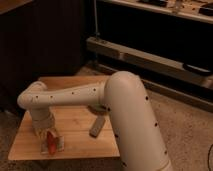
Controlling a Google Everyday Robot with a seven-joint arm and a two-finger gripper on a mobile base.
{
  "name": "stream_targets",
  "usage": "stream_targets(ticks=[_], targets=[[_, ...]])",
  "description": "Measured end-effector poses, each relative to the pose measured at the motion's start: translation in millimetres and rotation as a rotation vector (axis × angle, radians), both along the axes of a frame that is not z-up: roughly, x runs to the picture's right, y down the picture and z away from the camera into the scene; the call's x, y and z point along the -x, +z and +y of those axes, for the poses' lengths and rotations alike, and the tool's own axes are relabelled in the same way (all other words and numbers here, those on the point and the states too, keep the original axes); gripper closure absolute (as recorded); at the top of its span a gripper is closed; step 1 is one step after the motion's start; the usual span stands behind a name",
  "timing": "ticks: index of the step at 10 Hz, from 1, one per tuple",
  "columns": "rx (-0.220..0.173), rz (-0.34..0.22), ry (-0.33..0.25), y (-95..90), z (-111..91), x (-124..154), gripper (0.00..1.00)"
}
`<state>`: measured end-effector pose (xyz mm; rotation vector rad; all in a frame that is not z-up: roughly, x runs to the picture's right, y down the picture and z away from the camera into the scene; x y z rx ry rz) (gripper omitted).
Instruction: Place the pepper on the white sponge
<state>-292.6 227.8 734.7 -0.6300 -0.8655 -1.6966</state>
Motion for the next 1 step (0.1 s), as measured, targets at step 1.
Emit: stream_targets(ticks=[1], targets=[[0.000, -0.001, 0.000, -0.5, 0.2, -0.2, 0.44]])
